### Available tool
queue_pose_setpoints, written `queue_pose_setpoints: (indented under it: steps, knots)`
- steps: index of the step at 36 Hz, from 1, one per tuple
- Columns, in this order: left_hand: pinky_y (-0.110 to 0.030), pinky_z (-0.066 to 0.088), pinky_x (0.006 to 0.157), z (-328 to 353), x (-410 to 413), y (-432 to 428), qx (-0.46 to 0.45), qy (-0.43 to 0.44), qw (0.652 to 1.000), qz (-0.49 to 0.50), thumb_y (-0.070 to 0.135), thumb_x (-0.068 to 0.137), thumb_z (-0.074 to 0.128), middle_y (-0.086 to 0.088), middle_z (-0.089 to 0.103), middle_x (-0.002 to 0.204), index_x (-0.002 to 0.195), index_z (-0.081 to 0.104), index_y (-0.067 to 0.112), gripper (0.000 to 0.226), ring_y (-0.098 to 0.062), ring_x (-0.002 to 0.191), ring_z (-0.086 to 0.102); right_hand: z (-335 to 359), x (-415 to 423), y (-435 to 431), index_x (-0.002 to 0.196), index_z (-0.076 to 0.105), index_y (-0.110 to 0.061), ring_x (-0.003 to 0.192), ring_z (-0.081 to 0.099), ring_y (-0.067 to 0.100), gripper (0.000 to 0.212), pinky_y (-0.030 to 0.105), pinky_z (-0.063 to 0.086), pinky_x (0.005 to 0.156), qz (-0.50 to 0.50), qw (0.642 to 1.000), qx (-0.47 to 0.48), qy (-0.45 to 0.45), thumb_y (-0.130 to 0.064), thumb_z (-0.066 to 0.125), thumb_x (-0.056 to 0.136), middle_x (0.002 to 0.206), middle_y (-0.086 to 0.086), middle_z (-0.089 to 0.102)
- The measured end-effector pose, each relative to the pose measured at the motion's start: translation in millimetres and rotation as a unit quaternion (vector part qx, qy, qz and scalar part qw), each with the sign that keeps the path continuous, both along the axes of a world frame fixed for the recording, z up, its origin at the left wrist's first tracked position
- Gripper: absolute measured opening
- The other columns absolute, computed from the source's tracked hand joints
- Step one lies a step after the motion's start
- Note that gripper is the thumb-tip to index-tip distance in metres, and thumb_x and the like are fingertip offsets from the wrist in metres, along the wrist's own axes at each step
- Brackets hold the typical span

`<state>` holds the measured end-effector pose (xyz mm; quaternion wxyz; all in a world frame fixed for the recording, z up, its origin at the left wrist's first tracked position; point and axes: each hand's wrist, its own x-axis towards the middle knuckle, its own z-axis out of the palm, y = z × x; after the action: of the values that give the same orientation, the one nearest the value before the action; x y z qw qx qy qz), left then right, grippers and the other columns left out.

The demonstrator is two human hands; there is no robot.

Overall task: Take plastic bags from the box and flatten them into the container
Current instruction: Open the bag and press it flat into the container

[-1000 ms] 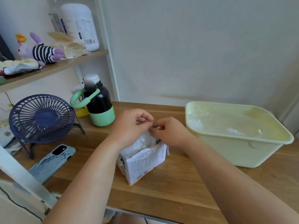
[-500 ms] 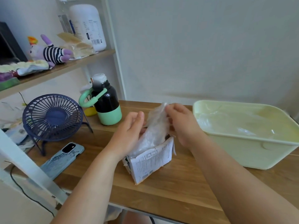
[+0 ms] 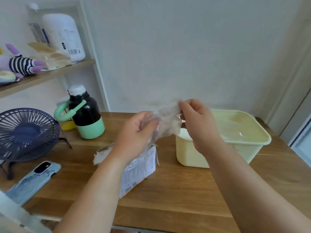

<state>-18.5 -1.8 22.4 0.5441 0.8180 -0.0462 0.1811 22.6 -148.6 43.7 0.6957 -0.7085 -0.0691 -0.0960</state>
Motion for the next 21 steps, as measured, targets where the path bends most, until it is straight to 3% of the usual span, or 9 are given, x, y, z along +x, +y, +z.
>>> queue_pose_setpoints:
  steps: [3, 6, 10, 12, 14, 16, 17, 18, 21]
  knots:
    - [-0.008, 0.044, 0.071, 0.1, 4.1, -1.6, -0.072, 0.029, 0.997, -0.011, 0.02, 0.097, 0.054, 0.021, 0.071, 0.092, 0.097, 0.066, 0.026, 0.013, 0.007, 0.085, 0.063, -2.3, -0.3, -14.8, 0.076, 0.056, -0.017, 0.072, 0.051, 0.012, 0.024, 0.043, 0.05, 0.081, -0.008, 0.998, 0.045, 0.041, -0.035, 0.055, 0.092, 0.078, -0.004, 0.055]
    - [-0.011, 0.047, 0.077, 0.8, 5.0, -5.3, -0.14, 0.045, 0.988, -0.04, 0.015, 0.098, 0.052, 0.008, 0.07, 0.087, 0.09, 0.07, 0.02, 0.02, 0.001, 0.085, 0.063, -9.3, 1.6, -26.7, 0.111, 0.057, -0.02, 0.104, 0.059, 0.024, 0.039, 0.045, 0.052, 0.086, 0.066, 0.976, 0.158, 0.135, -0.052, 0.052, 0.09, 0.109, 0.002, 0.06]
    - [-0.014, 0.047, 0.077, 0.6, 7.4, -13.2, -0.18, 0.053, 0.981, -0.052, 0.01, 0.096, 0.053, 0.013, 0.072, 0.08, 0.075, 0.076, 0.027, 0.035, 0.003, 0.082, 0.065, -16.1, -4.8, -35.6, 0.13, 0.054, -0.016, 0.085, 0.067, 0.027, 0.061, 0.044, 0.056, 0.076, 0.246, 0.909, 0.204, 0.269, -0.058, 0.052, 0.085, 0.11, 0.009, 0.064]
    - [-0.013, 0.047, 0.075, 0.6, 8.7, -13.9, -0.17, 0.063, 0.982, -0.047, 0.011, 0.096, 0.054, 0.011, 0.072, 0.079, 0.072, 0.077, 0.028, 0.037, 0.001, 0.08, 0.065, -17.5, -8.4, -34.8, 0.127, 0.058, -0.012, 0.093, 0.064, 0.026, 0.056, 0.039, 0.054, 0.078, 0.292, 0.898, 0.207, 0.257, -0.049, 0.053, 0.086, 0.113, 0.012, 0.064]
    - [-0.018, 0.046, 0.078, -0.1, 9.2, -12.2, -0.153, 0.067, 0.985, -0.048, 0.015, 0.096, 0.055, -0.004, 0.068, 0.081, 0.08, 0.075, 0.01, 0.026, -0.012, 0.081, 0.061, -18.0, -5.9, -34.5, 0.133, 0.051, -0.003, 0.105, 0.057, 0.029, 0.057, 0.042, 0.046, 0.091, 0.288, 0.904, 0.233, 0.213, -0.037, 0.059, 0.088, 0.123, 0.016, 0.059]
    - [-0.023, 0.043, 0.074, 0.2, 8.4, -9.0, -0.157, 0.063, 0.985, -0.037, 0.02, 0.097, 0.054, -0.009, 0.056, 0.084, 0.088, 0.06, -0.012, 0.033, -0.019, 0.079, 0.051, -18.5, -2.0, -36.1, 0.137, 0.043, 0.002, 0.109, 0.055, 0.033, 0.079, 0.049, 0.04, 0.103, 0.277, 0.897, 0.284, 0.193, -0.028, 0.079, 0.073, 0.13, 0.021, 0.053]
    - [-0.021, 0.043, 0.073, 0.9, 7.8, -8.1, -0.169, 0.063, 0.983, -0.024, 0.021, 0.096, 0.055, -0.008, 0.055, 0.084, 0.085, 0.061, -0.01, 0.033, -0.017, 0.079, 0.05, -18.4, -0.6, -37.6, 0.136, 0.042, 0.004, 0.109, 0.055, 0.034, 0.087, 0.051, 0.04, 0.103, 0.266, 0.895, 0.303, 0.189, -0.025, 0.084, 0.066, 0.132, 0.023, 0.051]
    - [-0.019, 0.044, 0.075, 0.9, 8.4, -5.7, -0.191, 0.064, 0.98, -0.009, 0.021, 0.096, 0.056, -0.007, 0.058, 0.084, 0.082, 0.065, -0.002, 0.028, -0.015, 0.082, 0.054, -17.6, 0.2, -38.8, 0.132, 0.045, 0.006, 0.103, 0.057, 0.033, 0.082, 0.048, 0.046, 0.097, 0.257, 0.894, 0.317, 0.183, -0.023, 0.084, 0.065, 0.128, 0.024, 0.053]
    - [-0.021, 0.047, 0.085, 2.6, 11.9, 1.3, -0.25, 0.066, 0.966, 0.026, 0.017, 0.094, 0.06, 0.0, 0.071, 0.089, 0.078, 0.071, 0.012, 0.02, -0.01, 0.094, 0.065, -15.0, 3.3, -45.7, 0.094, 0.061, -0.009, 0.071, 0.058, 0.017, 0.023, 0.029, 0.056, 0.062, 0.205, 0.905, 0.344, 0.146, -0.016, 0.07, 0.074, 0.086, 0.007, 0.059]
